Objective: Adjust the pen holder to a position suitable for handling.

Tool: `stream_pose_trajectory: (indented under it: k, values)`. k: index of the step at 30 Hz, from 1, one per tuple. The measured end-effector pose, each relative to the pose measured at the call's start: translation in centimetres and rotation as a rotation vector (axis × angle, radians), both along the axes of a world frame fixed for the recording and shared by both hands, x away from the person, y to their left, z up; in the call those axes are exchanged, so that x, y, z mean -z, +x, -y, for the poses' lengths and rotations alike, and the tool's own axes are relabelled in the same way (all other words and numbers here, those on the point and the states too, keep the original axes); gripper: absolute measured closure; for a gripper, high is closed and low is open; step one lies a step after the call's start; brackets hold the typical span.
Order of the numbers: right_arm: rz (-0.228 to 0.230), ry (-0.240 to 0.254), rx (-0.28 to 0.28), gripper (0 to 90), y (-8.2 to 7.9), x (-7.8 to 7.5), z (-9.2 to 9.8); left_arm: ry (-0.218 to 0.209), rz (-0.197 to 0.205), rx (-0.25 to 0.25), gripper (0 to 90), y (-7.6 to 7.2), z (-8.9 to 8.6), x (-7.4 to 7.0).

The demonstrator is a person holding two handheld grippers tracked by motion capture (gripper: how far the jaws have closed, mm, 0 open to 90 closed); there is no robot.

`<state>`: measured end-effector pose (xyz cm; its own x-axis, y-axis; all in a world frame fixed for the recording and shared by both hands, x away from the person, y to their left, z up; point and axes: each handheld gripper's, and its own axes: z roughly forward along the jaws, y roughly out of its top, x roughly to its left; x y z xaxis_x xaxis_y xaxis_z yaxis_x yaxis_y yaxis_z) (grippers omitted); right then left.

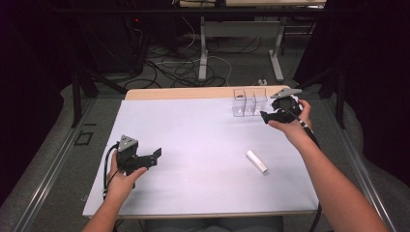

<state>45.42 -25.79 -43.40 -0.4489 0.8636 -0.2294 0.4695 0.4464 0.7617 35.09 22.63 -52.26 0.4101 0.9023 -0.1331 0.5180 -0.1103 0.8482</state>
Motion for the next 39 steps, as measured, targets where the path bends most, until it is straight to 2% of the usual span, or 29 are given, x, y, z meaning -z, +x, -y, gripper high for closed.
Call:
stream_pose_trajectory:
  k: [4, 5, 6, 9, 13, 14, 16, 17, 18, 19, 20, 21, 22, 23, 25, 26, 30, 33, 34, 36, 39]
  values:
    - [-0.01, -0.037, -0.027, 37.2, 0.9, -0.9, -0.4, -0.004, 0.0, -0.001, 1.7, 0.0, 0.0, 0.1]
    - [-0.01, -0.037, -0.027, 37.2, 0.9, -0.9, -0.4, -0.003, -0.001, -0.002, 1.7, 0.0, 0.0, 0.1]
    - [-0.02, -0.054, -0.039, 38.3, 1.4, -1.3, -0.6, -0.001, -0.003, -0.002, 1.7, 0.0, 0.0, 0.1]
    - [-0.056, -0.062, -0.083, 42.3, 2.2, -1.6, -1.0, -0.002, -0.003, -0.003, 1.8, 0.0, 0.0, 0.1]
    - [-0.069, -0.181, -0.13, 44.1, 3.2, -2.0, -1.8, -0.003, -0.003, -0.002, 1.9, 0.0, 0.0, 0.1]
    - [-0.062, -0.194, -0.154, 43.9, 3.5, -1.9, -2.1, -0.002, -0.003, -0.002, 1.9, 0.0, 0.0, 0.1]
    - [-0.035, -0.251, -0.209, 42.8, 4.1, -1.9, -2.4, -0.002, -0.005, -0.004, 2.0, 0.0, 0.0, 0.2]
    - [-0.004, -0.294, -0.214, 39.0, 4.3, -1.8, -2.6, -0.002, -0.005, -0.004, 2.0, 0.0, 0.0, 0.2]
    - [-0.004, -0.294, -0.214, 39.0, 4.3, -1.8, -2.6, -0.002, -0.005, -0.004, 2.1, 0.0, 0.0, 0.2]
    - [0.009, -0.375, -0.228, 39.4, 4.9, -1.5, -2.9, -0.002, -0.005, -0.004, 2.1, 0.0, 0.0, 0.2]
    - [0.009, -0.375, -0.228, 39.4, 4.9, -1.5, -2.9, 0.0, -0.005, -0.003, 2.1, 0.0, 0.0, 0.2]
    - [-0.041, -0.428, -0.201, 41.9, 5.2, -1.5, -3.2, 0.001, -0.009, -0.004, 2.3, 0.0, -0.1, 0.2]
    - [-0.041, -0.428, -0.201, 41.9, 5.2, -1.5, -3.2, 0.001, -0.009, -0.004, 2.5, 0.0, -0.1, 0.2]
    - [-0.062, -0.44, -0.236, 41.3, 5.8, -1.3, -3.4, -0.001, -0.009, -0.005, 2.6, 0.0, -0.1, 0.2]
    - [-0.063, -0.44, -0.249, 39.7, 6.3, -1.0, -3.4, -0.002, -0.011, -0.004, 2.7, 0.0, -0.1, 0.2]
    - [-0.07, -0.431, -0.264, 39.9, 6.6, -0.8, -3.5, -0.001, -0.012, -0.002, 2.7, 0.0, -0.1, 0.2]
    - [-0.088, -0.447, -0.295, 42.3, 7.1, -0.2, -3.7, -0.001, -0.012, -0.001, 2.9, 0.1, -0.1, 0.3]
    - [-0.078, -0.496, -0.397, 43.7, 7.9, 0.5, -4.1, -0.002, -0.023, 0.002, 3.0, 0.1, -0.1, 0.3]
    - [-0.078, -0.496, -0.397, 43.7, 7.9, 0.5, -4.1, -0.001, -0.023, 0.001, 3.0, 0.1, -0.1, 0.3]
    - [-0.085, -0.503, -0.435, 43.7, 8.2, 1.0, -4.4, -0.001, -0.023, -0.001, 3.1, 0.1, -0.1, 0.3]
    - [-0.097, -0.49, -0.429, 44.2, 8.5, 1.5, -4.5, -0.004, -0.027, -0.005, 3.2, 0.1, -0.1, 0.3]
